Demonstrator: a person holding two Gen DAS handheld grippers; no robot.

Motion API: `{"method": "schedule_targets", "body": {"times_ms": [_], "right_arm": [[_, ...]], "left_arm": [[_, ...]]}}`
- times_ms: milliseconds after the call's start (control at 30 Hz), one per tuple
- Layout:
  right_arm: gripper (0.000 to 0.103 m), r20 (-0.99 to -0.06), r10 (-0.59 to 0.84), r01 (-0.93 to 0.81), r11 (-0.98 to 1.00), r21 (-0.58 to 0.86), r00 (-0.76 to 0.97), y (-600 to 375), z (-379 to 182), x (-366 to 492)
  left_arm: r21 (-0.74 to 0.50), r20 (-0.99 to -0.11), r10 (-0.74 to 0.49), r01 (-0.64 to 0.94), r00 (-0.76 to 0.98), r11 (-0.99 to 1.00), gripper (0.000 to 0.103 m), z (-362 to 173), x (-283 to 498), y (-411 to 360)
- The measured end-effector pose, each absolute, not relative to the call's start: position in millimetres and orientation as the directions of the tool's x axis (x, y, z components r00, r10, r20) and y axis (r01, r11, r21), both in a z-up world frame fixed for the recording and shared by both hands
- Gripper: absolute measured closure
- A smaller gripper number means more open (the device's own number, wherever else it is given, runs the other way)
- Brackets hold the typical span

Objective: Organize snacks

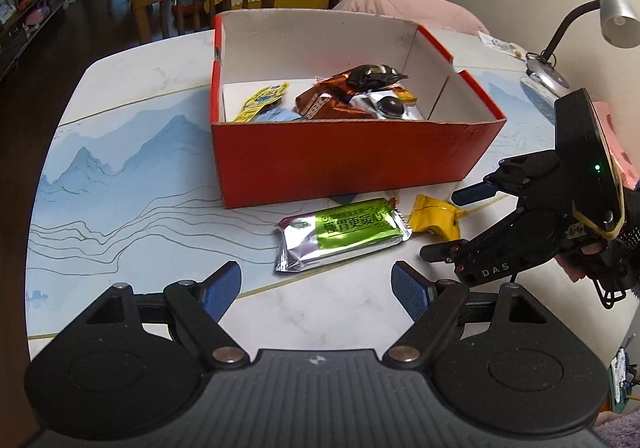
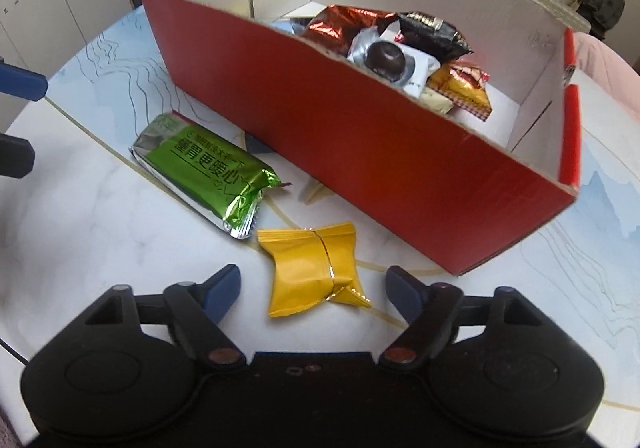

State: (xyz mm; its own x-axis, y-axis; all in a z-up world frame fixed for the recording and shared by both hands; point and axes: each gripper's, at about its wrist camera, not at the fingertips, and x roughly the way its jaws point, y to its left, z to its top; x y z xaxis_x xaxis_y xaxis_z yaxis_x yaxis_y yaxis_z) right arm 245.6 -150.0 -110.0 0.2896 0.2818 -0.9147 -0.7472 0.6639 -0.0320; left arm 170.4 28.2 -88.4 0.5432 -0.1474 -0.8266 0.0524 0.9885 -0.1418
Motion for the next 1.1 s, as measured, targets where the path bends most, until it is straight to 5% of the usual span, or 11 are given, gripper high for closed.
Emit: {"method": "schedule_targets", "body": {"times_ms": [300,500,1100], "right_arm": [[0.058,-0.910,0.306,-0.780,0.626,-0.028,0.278,-146.9,-104.9,243.9],[0.060,-0.909,0.289,-0.744,0.668,-0.034,0.301,-150.7,-104.4,242.8],[0.060,-0.870,0.423,-0.593,0.778,0.207,0.252,-191.9,-87.9,181.3]], "left_arm": [[-0.096,-0.843,-0.143,0.116,0.519,0.989,0.021,-95.6,187.4,21.6],[-0.063,-0.850,-0.140,0.166,0.508,0.984,0.021,-101.2,201.1,10.7],[0.080,-0.911,-0.208,0.647,0.356,0.758,0.021,-139.0,250.7,-34.4]]}}
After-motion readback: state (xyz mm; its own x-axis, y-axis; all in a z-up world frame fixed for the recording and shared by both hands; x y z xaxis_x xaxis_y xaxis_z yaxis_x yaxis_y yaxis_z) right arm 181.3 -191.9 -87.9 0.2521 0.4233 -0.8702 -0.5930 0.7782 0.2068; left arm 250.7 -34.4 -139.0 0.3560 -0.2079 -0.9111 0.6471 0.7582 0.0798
